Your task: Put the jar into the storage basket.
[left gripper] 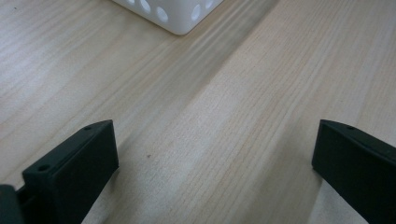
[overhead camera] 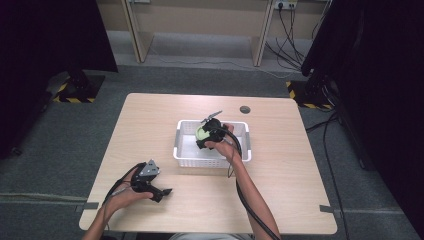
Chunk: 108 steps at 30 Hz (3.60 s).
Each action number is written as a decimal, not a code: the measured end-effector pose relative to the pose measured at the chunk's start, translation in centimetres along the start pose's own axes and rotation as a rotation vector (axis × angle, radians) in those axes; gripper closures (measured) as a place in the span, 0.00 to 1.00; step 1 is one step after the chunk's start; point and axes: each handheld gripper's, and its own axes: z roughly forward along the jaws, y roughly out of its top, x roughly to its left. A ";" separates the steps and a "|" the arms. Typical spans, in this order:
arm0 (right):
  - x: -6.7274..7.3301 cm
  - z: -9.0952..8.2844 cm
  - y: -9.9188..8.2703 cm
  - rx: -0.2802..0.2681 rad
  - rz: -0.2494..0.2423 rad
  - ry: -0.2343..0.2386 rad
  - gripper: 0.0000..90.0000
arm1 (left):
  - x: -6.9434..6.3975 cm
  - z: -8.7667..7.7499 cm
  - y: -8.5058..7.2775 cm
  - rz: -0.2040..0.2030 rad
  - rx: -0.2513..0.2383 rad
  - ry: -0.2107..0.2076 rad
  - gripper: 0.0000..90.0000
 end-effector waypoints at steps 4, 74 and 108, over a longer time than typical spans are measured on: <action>0.0 -0.2 0.0 0.000 -0.003 -0.002 0.09 | 0.0 0.0 0.0 0.000 0.000 0.000 0.00; 2.6 -11.4 -6.8 -0.237 -0.054 0.144 0.06 | -0.1 0.0 0.0 -0.014 0.009 -0.006 0.00; 3.8 -12.9 -12.4 -0.257 -0.063 0.168 0.06 | 0.0 0.0 0.0 0.002 0.003 0.000 0.00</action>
